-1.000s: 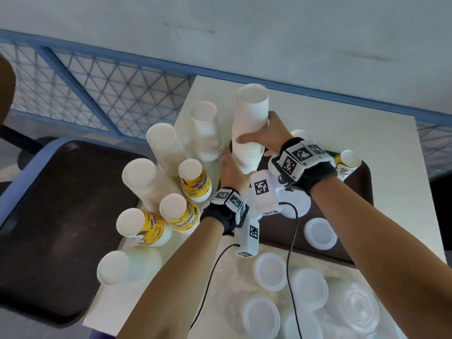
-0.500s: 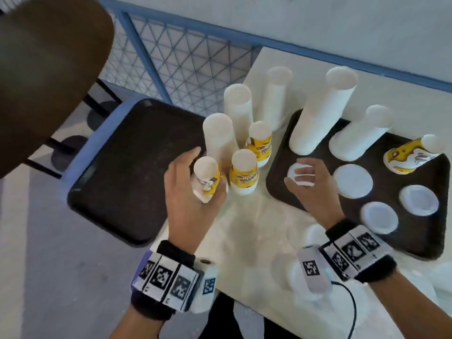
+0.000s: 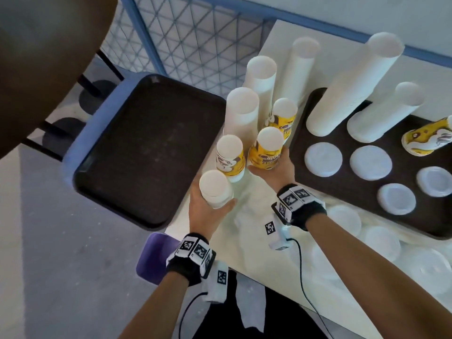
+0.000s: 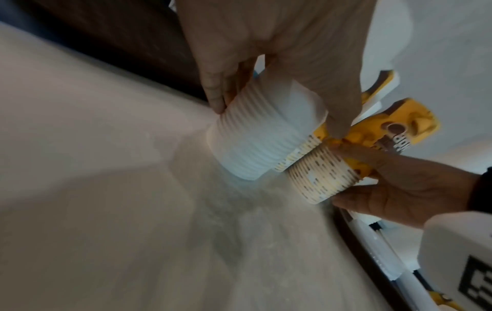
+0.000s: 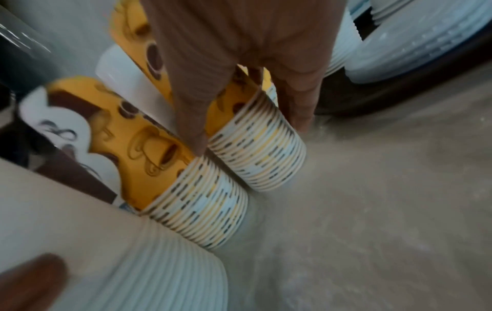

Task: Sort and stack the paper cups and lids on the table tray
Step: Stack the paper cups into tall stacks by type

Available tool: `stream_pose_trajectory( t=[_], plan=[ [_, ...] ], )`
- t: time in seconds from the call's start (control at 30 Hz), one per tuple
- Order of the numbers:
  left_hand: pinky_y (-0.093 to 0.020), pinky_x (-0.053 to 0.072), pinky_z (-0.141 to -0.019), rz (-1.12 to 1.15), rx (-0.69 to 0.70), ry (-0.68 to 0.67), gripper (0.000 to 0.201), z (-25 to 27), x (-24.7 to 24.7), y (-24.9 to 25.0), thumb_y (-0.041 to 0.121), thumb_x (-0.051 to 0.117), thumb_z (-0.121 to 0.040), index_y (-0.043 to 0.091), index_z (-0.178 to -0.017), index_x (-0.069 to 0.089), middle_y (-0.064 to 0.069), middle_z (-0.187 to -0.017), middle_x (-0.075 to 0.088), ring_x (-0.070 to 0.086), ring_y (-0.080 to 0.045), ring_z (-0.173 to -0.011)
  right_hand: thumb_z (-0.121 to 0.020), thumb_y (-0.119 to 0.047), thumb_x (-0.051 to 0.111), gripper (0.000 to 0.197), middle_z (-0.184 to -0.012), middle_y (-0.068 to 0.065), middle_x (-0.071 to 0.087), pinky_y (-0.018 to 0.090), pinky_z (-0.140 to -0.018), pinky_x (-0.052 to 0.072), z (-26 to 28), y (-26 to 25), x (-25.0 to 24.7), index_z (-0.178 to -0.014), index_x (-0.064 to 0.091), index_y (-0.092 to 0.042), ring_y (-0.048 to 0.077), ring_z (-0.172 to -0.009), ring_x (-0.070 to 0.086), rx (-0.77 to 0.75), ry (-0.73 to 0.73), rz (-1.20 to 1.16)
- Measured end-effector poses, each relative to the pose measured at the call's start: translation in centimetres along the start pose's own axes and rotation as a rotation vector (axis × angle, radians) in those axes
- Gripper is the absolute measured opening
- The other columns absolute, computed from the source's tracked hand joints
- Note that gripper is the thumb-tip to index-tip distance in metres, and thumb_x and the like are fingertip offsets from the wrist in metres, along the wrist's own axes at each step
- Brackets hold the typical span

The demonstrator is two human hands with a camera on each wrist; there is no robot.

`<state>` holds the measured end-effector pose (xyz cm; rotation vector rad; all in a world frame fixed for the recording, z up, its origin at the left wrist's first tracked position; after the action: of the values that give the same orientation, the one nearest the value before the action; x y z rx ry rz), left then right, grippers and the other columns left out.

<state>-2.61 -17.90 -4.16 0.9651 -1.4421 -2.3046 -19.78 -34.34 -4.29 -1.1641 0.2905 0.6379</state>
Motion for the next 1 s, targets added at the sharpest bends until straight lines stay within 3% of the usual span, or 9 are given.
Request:
stream_pose_trajectory(
  t=[0.1,0.23,0.53,0.67,0.8,0.9,1.0],
  plan=[
    [-0.011,0.033,-0.079,-0.052,-0.043,0.022,0.08,-0.4,0.2,-0.8,0.019,0.087,-0.057,0.021,-0.124,0.042,0.011,-0.109,0.052,0.05,-0.008,-0.102,-0.062,-0.033,0.084,0.088,-0.134,0.007,0.053,0.038,-0.103,0.041,-0.2,0.0,0.5,-0.135,0.037,-0.016,0.029,-0.124,0.05,0.038,0.006,0.008],
    [-0.019,0.035,-0.084,-0.119,-0.074,0.013,0.082,-0.5,0.2,-1.8,0.025,0.085,-0.06,0.02,-0.128,0.041,0.002,-0.121,0.058,0.053,-0.018,-0.113,-0.067,-0.037,0.081,0.086,-0.134,0.005,0.054,0.034,-0.1,0.039,-0.1,0.1,0.5,-0.137,0.034,-0.021,0.03,-0.125,0.049,0.069,0.037,-0.006],
    [-0.02,0.035,-0.083,-0.145,-0.019,-0.017,0.08,-0.5,0.1,-1.2,0.022,0.085,-0.061,0.018,-0.128,0.04,0.0,-0.117,0.06,0.055,-0.023,-0.112,-0.069,-0.025,0.08,0.082,-0.134,0.005,0.053,0.027,-0.093,0.036,1.6,0.6,-0.6,-0.136,0.033,-0.016,0.029,-0.124,0.048,0.065,0.056,-0.061],
    [-0.021,0.036,-0.084,-0.134,0.031,-0.068,0.079,-0.2,-0.3,-1.0,0.022,0.086,-0.061,0.021,-0.126,0.041,0.006,-0.106,0.057,0.056,-0.018,-0.103,-0.069,-0.025,0.08,0.081,-0.131,0.005,0.055,0.026,-0.091,0.037,3.1,1.3,-1.8,-0.135,0.035,-0.016,0.027,-0.122,0.05,0.06,0.068,-0.072],
    [-0.021,0.037,-0.082,-0.17,0.17,-0.168,0.076,0.9,-0.4,1.0,0.029,0.088,-0.053,0.034,-0.111,0.038,0.017,-0.094,0.054,0.052,-0.01,-0.093,-0.067,-0.027,0.082,0.08,-0.127,0.003,0.057,0.026,-0.09,0.037,4.8,1.9,-4.0,-0.133,0.037,-0.015,0.025,-0.119,0.052,0.041,0.09,-0.102],
    [-0.012,0.04,-0.081,-0.142,0.294,-0.275,0.079,2.2,0.7,4.1,0.049,0.078,-0.043,0.037,-0.112,0.042,0.032,-0.096,0.052,0.053,0.0,-0.092,-0.064,-0.03,0.082,0.078,-0.124,0.0,0.059,0.026,-0.091,0.04,5.9,2.1,-6.9,-0.13,0.042,-0.017,0.022,-0.115,0.055,0.004,0.107,-0.124],
    [0.005,0.034,-0.079,-0.106,0.39,-0.383,0.081,3.8,3.5,7.5,0.056,0.073,-0.043,0.034,-0.116,0.046,0.033,-0.101,0.052,0.05,0.009,-0.094,-0.064,-0.03,0.082,0.073,-0.115,-0.004,0.061,0.026,-0.092,0.042,7.1,2.6,-11.2,-0.126,0.047,-0.017,0.017,-0.109,0.057,-0.037,0.145,-0.153]
  ],
)
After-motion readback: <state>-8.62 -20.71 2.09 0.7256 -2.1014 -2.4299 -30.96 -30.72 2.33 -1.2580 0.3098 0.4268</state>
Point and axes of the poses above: each hand's wrist, its own z-axis away from the middle knuckle, its own x-axis out of the palm, y = z × x, the point moved 10 cm from there along -z, towards the middle knuckle
